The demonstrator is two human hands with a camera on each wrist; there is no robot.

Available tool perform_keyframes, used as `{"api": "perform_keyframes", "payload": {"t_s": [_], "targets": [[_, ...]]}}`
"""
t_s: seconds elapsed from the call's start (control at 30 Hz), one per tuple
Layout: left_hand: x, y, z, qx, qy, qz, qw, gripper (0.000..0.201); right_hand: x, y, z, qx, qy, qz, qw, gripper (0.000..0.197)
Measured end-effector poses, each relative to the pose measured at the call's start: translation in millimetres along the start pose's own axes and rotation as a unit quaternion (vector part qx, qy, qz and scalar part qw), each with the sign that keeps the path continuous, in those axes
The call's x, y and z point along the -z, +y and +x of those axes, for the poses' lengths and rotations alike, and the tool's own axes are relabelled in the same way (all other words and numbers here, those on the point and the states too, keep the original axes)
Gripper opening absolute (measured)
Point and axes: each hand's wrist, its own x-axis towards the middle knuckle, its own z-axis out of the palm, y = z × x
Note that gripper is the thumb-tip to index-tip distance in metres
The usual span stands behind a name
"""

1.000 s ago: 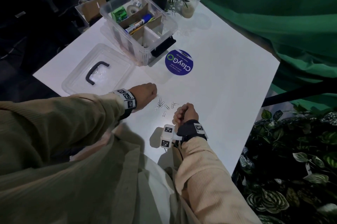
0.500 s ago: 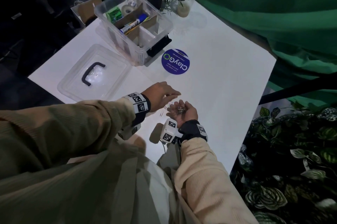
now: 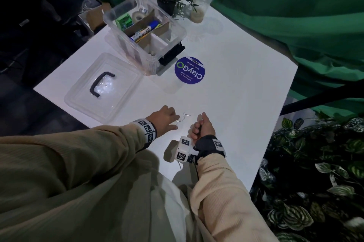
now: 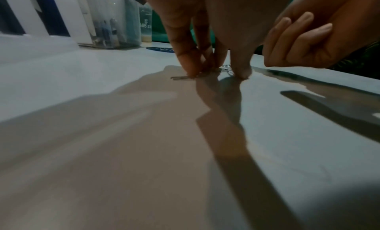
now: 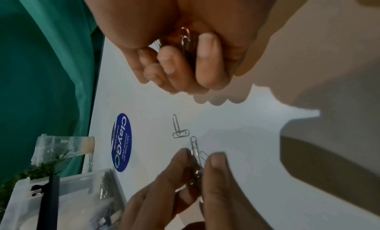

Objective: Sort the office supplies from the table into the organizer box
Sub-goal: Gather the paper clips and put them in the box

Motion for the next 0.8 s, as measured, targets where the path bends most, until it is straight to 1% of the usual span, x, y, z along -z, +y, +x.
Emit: {"api": "perform_keyframes", "payload": {"t_s": [0.07,0.1,0.2,0.27,0.33,0.4,0.43,0.5,0.63,0.7,0.8], "targets": [[-2,-6,-1,-0.022,0.017,-0.01,1.0,0.038,0,2,1,0.003,0.012,-0.002,1.0,0.047],[-1,-7,0,-0.027,0.017,-0.004,0.999,0.036,1,3,2,0.003,0.015,-0.002,1.0,0.046],[10,-10,1,-0.024,0.013,0.007,1.0,0.04,1,7,2,-0.001,0.018,-0.01,1.0,0.046],[13,-16,0,-0.029,0.028,0.023,0.999,0.045,0,9,2,-0.005,0.024,-0.01,1.0,0.045],[14,-21,0,-0.054,0.035,0.047,0.997,0.042,0,10,2,-0.011,0.029,-0.011,0.999,0.045],[13,-24,-1,-0.091,0.031,0.071,0.993,0.035,-1,12,1,-0.016,0.029,-0.015,0.999,0.047],[14,-23,-1,-0.098,0.02,0.087,0.991,0.034,-3,12,1,-0.017,0.029,-0.017,0.999,0.047],[15,-20,-1,-0.093,0.001,0.107,0.99,0.032,-5,13,-1,-0.017,0.034,-0.024,0.999,0.048],[21,-13,2,-0.065,0.007,0.108,0.992,0.028,-6,11,-2,-0.01,0.043,-0.022,0.999,0.048],[23,-11,6,-0.049,0.007,0.088,0.995,0.025,-6,10,-3,-0.009,0.044,-0.02,0.999,0.047],[29,-11,14,-0.018,0.012,0.021,1.0,0.022,-8,6,-6,0.0,0.035,-0.008,0.999,0.042]]}}
